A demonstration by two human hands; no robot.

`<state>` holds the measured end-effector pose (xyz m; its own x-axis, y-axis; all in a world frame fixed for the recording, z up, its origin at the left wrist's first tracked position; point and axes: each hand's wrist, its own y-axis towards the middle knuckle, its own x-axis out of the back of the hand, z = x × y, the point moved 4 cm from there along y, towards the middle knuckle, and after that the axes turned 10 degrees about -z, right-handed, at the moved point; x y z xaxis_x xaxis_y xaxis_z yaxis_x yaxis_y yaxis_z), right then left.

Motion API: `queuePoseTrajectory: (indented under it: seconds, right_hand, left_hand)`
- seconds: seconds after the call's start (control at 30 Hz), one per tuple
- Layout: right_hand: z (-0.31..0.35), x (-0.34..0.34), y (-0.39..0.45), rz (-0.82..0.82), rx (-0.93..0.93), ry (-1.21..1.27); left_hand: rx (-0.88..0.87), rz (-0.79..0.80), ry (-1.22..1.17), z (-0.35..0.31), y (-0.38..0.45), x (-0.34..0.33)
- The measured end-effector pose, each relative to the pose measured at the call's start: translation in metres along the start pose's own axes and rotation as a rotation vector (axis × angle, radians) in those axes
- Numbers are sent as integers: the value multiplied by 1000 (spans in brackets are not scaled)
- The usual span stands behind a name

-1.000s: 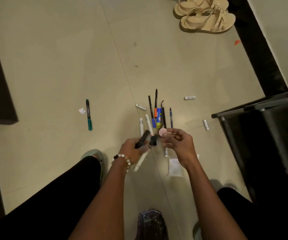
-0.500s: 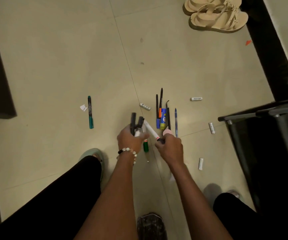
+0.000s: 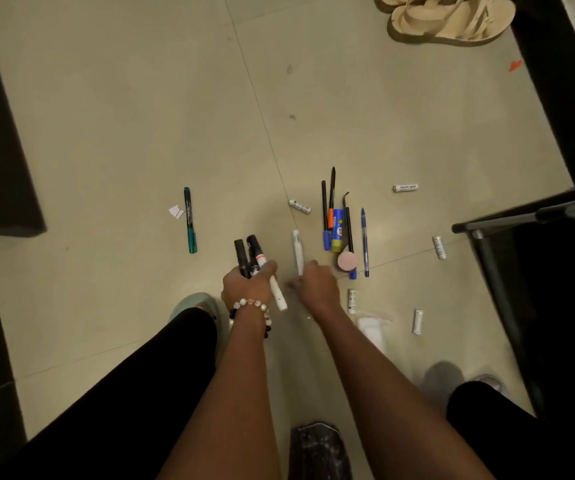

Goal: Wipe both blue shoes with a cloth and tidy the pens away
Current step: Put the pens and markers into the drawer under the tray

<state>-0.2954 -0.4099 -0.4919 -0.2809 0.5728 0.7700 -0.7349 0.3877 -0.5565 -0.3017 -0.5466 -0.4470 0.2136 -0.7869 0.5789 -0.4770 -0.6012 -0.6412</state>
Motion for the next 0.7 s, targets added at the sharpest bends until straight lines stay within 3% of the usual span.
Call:
queuePoseTrajectory:
  seconds: [0.1,0.23,0.47,0.57,0.7]
  right_hand:
    - [11,-26,0,-53,103,-150]
    - [2,3,3,6,73,54]
    - [-41,186,-55,-77,-125,734]
    - [-59,275,-119,-146,-99,918]
    - [-99,377,-237,-371,-83,1175]
  left_hand:
    - [26,-11,-86,-1,4,-5]
    - [-7,98,-131,-22,-9,-17]
    - [-160,360,-129,-92,-107,-4]
    - [-273,532,-87,-120,-198,4]
    - [-455,786,-14,-138,-342,18]
